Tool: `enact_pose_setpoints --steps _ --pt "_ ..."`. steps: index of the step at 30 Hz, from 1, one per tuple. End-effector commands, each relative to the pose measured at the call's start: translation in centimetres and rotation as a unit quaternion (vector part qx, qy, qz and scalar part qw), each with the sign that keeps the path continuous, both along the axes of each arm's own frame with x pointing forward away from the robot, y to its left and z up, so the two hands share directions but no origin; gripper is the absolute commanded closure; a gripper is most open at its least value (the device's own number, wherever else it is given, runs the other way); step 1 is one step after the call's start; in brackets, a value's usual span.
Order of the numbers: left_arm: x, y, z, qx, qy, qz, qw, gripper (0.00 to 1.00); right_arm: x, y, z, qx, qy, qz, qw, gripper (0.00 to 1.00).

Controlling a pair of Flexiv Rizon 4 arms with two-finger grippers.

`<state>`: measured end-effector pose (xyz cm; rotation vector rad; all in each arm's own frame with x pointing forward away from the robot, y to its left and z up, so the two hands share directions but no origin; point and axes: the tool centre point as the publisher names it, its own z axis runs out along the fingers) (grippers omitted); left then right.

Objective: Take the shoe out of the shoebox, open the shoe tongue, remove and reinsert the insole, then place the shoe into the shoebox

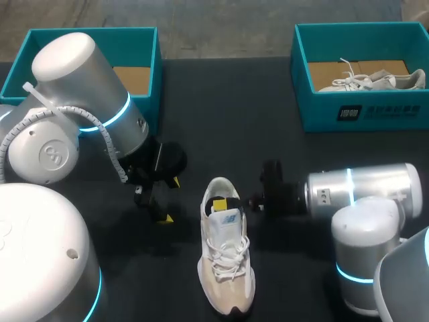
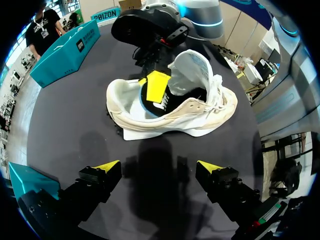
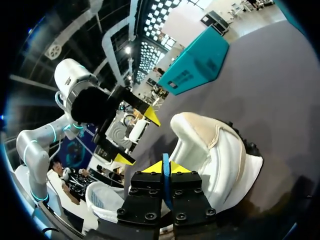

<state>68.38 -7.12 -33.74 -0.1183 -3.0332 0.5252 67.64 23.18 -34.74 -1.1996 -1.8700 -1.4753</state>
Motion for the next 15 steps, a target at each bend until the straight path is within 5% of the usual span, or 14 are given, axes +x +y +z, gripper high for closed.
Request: enact_pose_setpoints --steps 1,4,6,10,15 --pt "0.0 -0.1 -0.1 0.0 0.0 0.0 1.0 0.0 -0.5 0.2 0.3 -0.007 -0.003 -0.004 1.0 1.0" --pt "0.0 -0.1 -0.1 0.0 0.0 0.0 1.0 0.0 -0.1 0.2 0.7 -0.008 -0.014 -0.005 1.0 0.98" --pt "0.0 -0.1 -0.1 0.0 0.0 0.0 1.0 0.0 0.3 0.3 0.9 -0.011 -0.023 -0.006 1.0 0.69" --pt "0.0 -0.1 -0.1 0.0 0.0 0.0 1.0 0.0 1.0 0.5 1.5 -0.011 -0.045 -0.003 0.999 0.45" --pt "0.0 -0.1 -0.1 0.0 0.0 0.0 1.0 0.0 1.6 0.5 2.0 -0.015 -0.065 -0.009 0.998 0.48"
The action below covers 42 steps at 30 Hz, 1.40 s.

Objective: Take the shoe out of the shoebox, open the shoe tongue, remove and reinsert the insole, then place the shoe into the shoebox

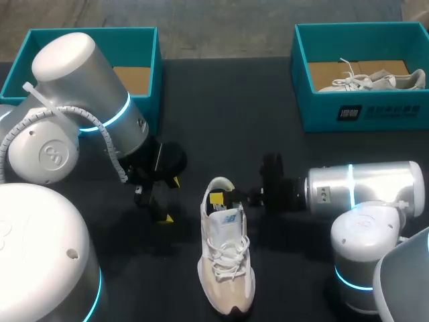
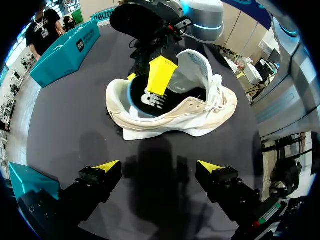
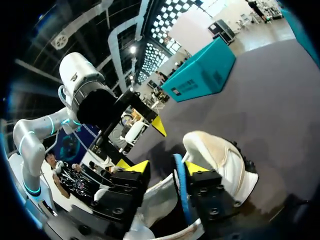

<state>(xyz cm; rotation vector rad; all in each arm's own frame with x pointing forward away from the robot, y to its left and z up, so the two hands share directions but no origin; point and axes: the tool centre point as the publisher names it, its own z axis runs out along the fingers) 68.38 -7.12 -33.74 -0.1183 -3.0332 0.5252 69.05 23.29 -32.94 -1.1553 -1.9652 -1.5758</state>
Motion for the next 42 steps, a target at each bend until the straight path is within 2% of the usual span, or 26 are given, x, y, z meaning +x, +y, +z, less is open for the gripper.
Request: enact_pose_setpoints --steps 1,14,18,20,26,31,34,42 --pt "0.0 0.0 -0.1 0.0 0.0 0.0 1.0 0.0 0.2 0.5 0.4 -0.005 -0.006 -0.001 1.0 0.48" --pt "0.0 0.0 -0.1 0.0 0.0 0.0 1.0 0.0 -0.1 -0.1 1.4 -0.025 -0.019 -0.013 0.999 0.48" --pt "0.0 0.0 -0.1 0.0 0.0 0.0 1.0 0.0 0.0 -0.7 1.6 -0.028 -0.026 -0.014 0.999 0.42" --pt "0.0 0.0 -0.1 0.0 0.0 0.0 1.0 0.0 0.0 -1.1 1.8 -0.029 -0.03 -0.014 0.999 0.43" --pt "0.0 0.0 -0.1 0.0 0.0 0.0 1.0 0.0 0.3 -2.9 2.4 -0.04 -0.04 -0.023 0.998 0.36" --pt "0.0 0.0 -0.1 0.0 0.0 0.0 1.0 0.0 0.4 -3.8 3.0 -0.051 -0.045 -0.031 0.997 0.34" --pt "0.0 0.0 -0.1 0.0 0.0 0.0 1.0 0.0 0.5 -4.3 3.2 -0.056 -0.045 -0.035 0.997 0.27" --pt "0.0 0.0 -0.1 0.0 0.0 0.0 1.0 0.0 0.8 -5.5 4.0 -0.092 -0.044 -0.046 0.994 0.16"
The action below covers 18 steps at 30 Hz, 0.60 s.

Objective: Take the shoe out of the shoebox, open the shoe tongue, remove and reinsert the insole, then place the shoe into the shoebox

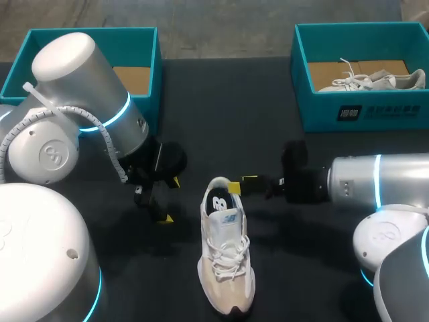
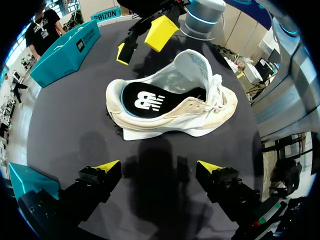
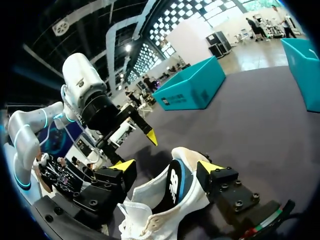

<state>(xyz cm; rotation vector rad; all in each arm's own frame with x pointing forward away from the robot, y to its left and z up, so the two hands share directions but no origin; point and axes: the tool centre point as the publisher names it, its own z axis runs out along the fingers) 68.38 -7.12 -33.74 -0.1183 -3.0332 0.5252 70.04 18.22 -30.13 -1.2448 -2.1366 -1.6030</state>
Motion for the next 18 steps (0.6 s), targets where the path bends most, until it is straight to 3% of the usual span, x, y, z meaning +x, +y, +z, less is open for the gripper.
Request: enact_pose_setpoints --steps 1,4,12,18 --pt "0.0 0.0 -0.1 0.0 0.0 0.0 1.0 0.0 -0.2 -0.6 1.4 -0.037 0.008 -0.01 0.999 0.13" --pt "0.0 0.0 -0.1 0.0 0.0 0.0 1.0 0.0 -0.1 -1.1 2.0 -0.066 0.011 -0.022 0.997 0.0" --pt "0.0 0.0 -0.1 0.0 0.0 0.0 1.0 0.0 0.0 -2.1 3.4 -0.133 0.017 -0.066 0.989 0.0" --pt "0.0 0.0 -0.1 0.0 0.0 0.0 1.0 0.0 0.0 -2.1 3.4 -0.133 0.017 -0.066 0.989 0.0"
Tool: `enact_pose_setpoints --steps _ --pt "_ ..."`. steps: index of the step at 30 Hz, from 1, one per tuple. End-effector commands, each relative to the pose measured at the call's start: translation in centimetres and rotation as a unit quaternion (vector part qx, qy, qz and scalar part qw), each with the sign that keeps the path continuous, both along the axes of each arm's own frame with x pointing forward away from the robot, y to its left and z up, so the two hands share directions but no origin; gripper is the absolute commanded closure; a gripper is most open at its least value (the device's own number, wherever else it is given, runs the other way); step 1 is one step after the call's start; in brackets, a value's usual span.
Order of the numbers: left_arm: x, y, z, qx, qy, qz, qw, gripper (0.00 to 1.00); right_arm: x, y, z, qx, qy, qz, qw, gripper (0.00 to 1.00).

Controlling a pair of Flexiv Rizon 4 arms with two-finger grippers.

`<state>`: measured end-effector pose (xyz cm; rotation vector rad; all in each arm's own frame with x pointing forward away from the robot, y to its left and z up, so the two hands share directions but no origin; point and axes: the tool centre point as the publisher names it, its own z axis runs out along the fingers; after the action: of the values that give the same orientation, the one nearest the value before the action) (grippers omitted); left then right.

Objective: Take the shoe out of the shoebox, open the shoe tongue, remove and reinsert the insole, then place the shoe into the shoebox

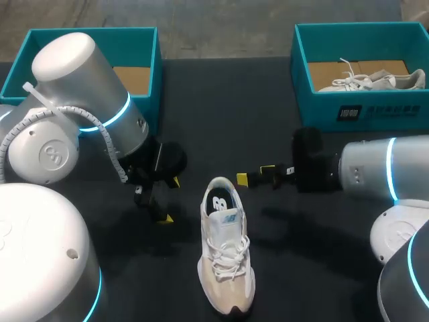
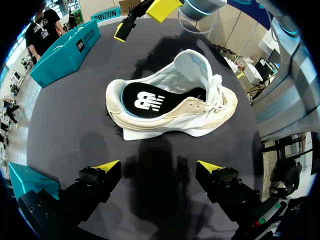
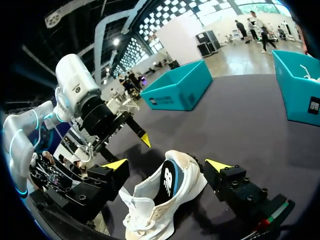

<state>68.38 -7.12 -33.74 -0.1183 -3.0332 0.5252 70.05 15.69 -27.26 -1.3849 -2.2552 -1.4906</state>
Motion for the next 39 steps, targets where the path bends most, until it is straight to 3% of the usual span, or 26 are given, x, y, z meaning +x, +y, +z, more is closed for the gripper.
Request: enact_pose_setpoints --steps 1,12,27,39 --pt "0.0 0.0 -0.1 0.0 0.0 0.0 1.0 0.0 0.0 0.4 0.5 -0.063 0.011 -0.03 0.997 0.0" --pt "0.4 0.6 0.7 0.004 -0.003 0.004 1.0 0.0 -0.2 0.6 0.6 -0.059 0.007 -0.028 0.998 0.0" --pt "2.6 4.8 3.6 0.011 -0.001 -0.026 1.0 0.0 -1.0 2.5 2.9 -0.147 0.02 -0.081 0.986 0.0" --pt "4.3 8.2 5.4 0.011 -0.022 -0.075 0.997 0.0 -1.6 4.4 3.2 -0.183 0.034 -0.098 0.978 0.0"
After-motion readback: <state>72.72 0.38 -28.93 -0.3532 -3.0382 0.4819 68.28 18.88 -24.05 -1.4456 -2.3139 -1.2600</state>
